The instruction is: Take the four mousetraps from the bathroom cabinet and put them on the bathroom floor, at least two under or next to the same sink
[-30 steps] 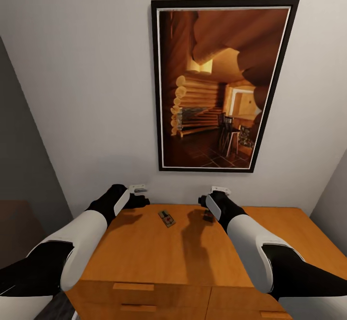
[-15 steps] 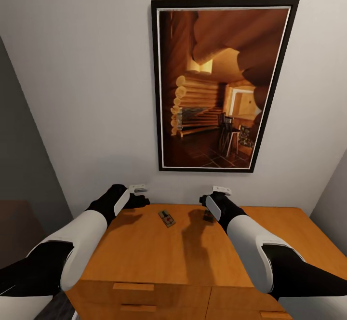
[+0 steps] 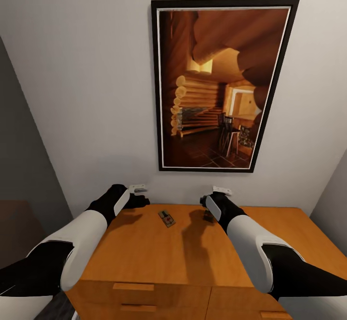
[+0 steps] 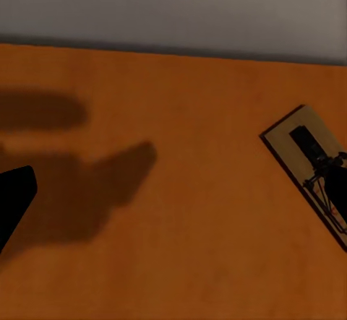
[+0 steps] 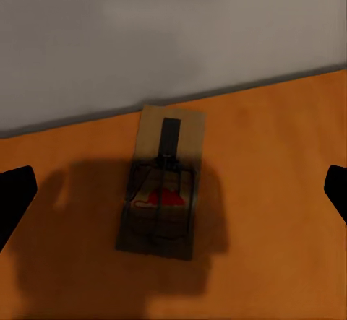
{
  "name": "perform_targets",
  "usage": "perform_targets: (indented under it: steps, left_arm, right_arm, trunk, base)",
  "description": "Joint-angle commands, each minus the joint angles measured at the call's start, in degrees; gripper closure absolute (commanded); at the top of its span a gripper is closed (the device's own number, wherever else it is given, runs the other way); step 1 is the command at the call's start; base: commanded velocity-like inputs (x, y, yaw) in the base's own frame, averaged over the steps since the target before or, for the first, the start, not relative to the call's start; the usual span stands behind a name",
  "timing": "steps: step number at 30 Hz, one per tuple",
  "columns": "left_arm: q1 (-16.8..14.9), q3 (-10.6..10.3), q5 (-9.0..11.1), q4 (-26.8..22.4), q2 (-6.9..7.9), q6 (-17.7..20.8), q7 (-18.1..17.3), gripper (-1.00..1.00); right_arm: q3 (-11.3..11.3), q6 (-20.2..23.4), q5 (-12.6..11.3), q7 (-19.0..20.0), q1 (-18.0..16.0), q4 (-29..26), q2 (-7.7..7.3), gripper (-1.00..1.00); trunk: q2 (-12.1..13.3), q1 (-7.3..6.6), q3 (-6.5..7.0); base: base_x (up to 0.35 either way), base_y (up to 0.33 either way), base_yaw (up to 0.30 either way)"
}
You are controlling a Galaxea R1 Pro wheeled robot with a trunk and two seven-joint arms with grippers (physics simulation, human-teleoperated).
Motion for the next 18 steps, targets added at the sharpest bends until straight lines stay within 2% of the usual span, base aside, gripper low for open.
perform_targets:
  steps: [1, 11, 18]
  left_arm:
    - [0.0, -0.4, 0.3, -0.1, 0.05, 0.2, 0.0, -1.0]
    - [0.0, -0.3, 0.3, -0.1, -0.03, 0.3, 0.1, -1.0]
    - [0.0, -0.3, 0.3, -0.1, 0.01, 0.3, 0.1, -1.0]
  right_arm:
    - [-0.1, 0.3, -0.5, -0.5, 0.0, 0.0, 0.03, -1.0]
    - [0.0, 5.3, 0.0, -2.4, -0.1, 0.7, 0.03, -1.0]
    - [0.0, 5.9, 0.1, -2.6, -0.1, 0.8, 0.03, -1.0]
  trunk:
    - [-0.1, 0.04, -0.14]
    - [-0.1, 0.04, -0.14]
    - [-0.1, 0.04, -0.14]
  base:
    - [0.0, 0.0, 0.0]
    - [0.0, 0.0, 0.0]
    - [0.001, 0.0, 0.0]
